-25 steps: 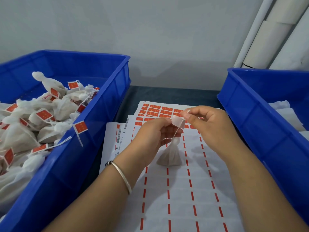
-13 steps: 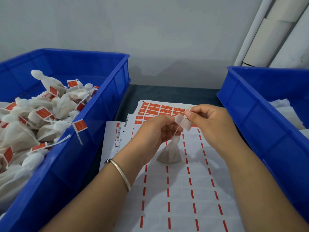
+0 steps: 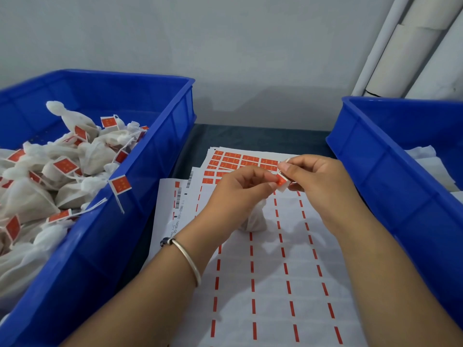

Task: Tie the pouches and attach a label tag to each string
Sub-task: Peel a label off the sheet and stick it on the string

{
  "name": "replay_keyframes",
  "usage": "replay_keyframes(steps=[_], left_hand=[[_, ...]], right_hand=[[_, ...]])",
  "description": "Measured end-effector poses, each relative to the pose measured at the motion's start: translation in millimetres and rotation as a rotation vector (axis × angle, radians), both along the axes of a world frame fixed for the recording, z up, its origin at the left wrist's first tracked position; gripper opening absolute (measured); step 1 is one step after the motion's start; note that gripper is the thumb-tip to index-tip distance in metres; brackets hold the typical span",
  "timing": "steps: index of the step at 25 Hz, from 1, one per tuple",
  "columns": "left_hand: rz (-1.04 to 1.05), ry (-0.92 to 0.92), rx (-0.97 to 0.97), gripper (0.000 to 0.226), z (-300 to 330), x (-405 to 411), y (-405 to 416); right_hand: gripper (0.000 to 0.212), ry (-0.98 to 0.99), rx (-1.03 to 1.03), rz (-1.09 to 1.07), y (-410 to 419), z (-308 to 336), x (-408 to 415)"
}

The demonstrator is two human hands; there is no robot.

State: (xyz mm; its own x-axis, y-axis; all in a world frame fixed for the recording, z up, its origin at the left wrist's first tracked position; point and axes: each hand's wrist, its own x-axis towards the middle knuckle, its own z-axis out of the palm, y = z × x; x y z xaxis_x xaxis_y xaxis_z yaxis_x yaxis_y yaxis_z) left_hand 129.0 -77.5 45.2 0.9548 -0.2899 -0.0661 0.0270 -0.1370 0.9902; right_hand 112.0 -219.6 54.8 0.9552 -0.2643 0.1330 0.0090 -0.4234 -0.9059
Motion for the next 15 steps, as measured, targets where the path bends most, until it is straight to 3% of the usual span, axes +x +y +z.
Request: replay_keyframes(steps=[8,11,15], left_hand=[[-0.051,-0.135,0.073,0.018,-4.4,0.0,2.3],[-0.029,-0.128,0.081,0.020,-5.3,1.3,1.8],[0.007,-0.125,0.050,0.011,-6.7,5.4,2.5]], right_hand=[[0.014,0.005,0.073,0.043,0.5,-1.1,-2.4],[0.038,-0.007,0.080,0.101,-1.5,0.3,-4.6],[0.051,-0.022,0.044,0.081,-1.1,-2.6,-2.9]])
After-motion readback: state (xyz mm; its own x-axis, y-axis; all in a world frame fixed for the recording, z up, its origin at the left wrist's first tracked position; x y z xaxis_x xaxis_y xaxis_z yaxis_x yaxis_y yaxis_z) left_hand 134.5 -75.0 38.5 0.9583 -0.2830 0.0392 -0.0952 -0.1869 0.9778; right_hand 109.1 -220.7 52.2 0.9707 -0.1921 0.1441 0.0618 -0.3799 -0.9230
